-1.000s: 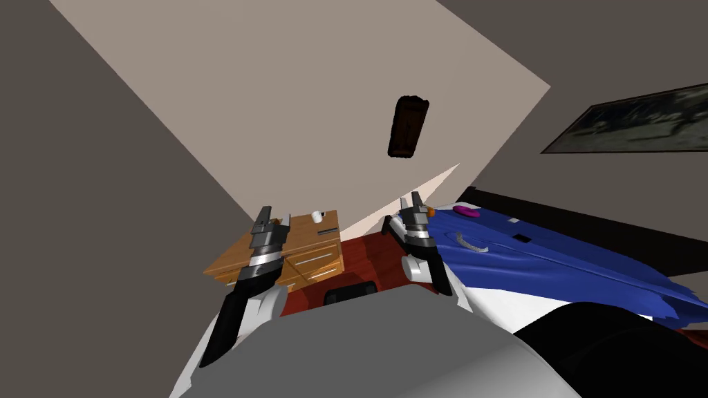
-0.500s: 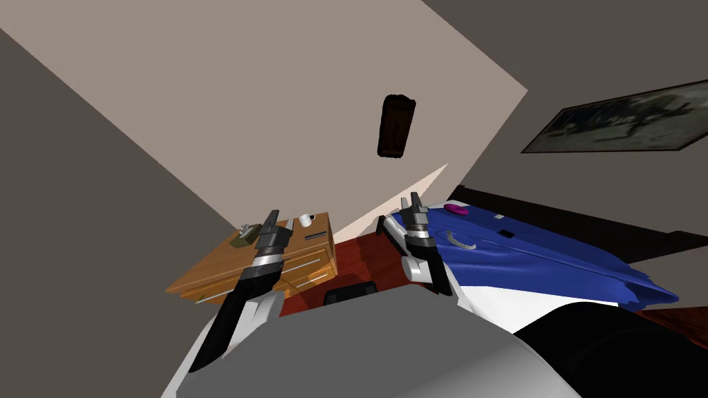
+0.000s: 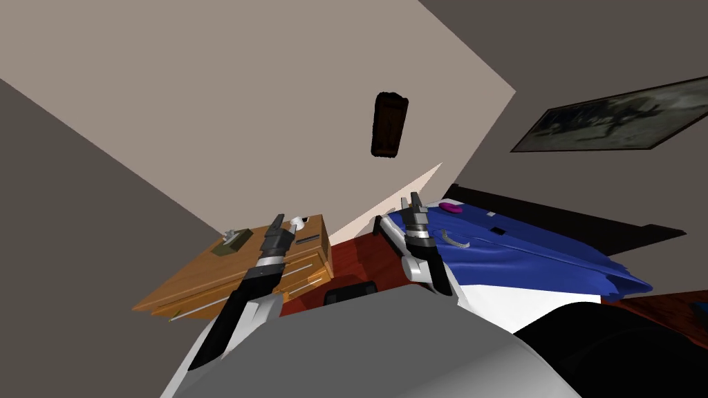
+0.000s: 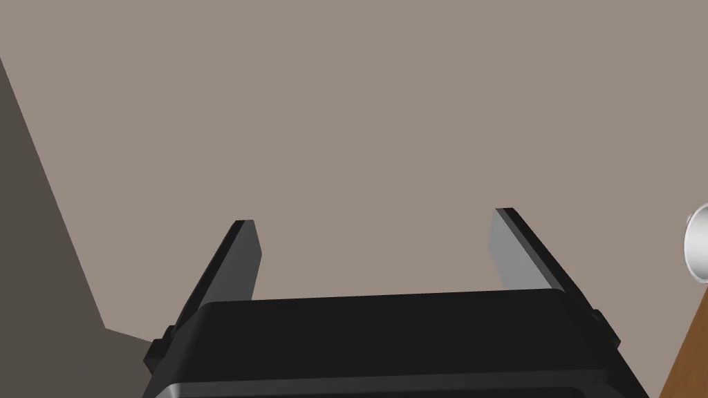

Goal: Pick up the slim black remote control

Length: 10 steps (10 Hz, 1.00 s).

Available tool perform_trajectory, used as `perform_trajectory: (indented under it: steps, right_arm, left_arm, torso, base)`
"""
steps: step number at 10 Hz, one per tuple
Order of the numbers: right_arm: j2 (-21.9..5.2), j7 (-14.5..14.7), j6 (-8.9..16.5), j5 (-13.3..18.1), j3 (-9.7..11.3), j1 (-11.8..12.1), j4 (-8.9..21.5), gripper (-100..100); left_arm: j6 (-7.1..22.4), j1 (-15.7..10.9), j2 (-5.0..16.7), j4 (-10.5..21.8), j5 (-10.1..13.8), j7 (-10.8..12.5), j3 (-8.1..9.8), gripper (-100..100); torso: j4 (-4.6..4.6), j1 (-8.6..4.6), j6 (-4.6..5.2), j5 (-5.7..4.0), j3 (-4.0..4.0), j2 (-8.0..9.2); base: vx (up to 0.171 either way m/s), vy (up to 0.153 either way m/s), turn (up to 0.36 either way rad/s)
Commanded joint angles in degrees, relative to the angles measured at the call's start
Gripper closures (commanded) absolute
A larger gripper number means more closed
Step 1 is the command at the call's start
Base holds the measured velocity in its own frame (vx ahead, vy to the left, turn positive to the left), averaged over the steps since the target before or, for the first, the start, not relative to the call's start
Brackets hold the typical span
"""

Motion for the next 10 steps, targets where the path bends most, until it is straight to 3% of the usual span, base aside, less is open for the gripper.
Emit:
perform_trajectory:
  steps: [1, 10]
  right_arm:
    - [0.0, 0.0, 0.0, 0.0, 0.0, 0.0, 0.0, 0]
    - [0.0, 0.0, 0.0, 0.0, 0.0, 0.0, 0.0, 0]
  left_arm:
    - [1.9, 0.2, 0.2, -0.2, 0.3, 0.2, 0.21, -100]
    - [16.6, 2.8, 1.0, 0.6, 2.9, 0.5, 1.7, -100]
  torso:
    - [0.0, 0.0, 0.0, 0.0, 0.0, 0.0]
    - [-0.03, 0.06, -0.02, 0.0, -0.06, -0.1]
  base:
    - [0.045, -0.085, -0.039]
    - [0.064, -0.084, -0.06]
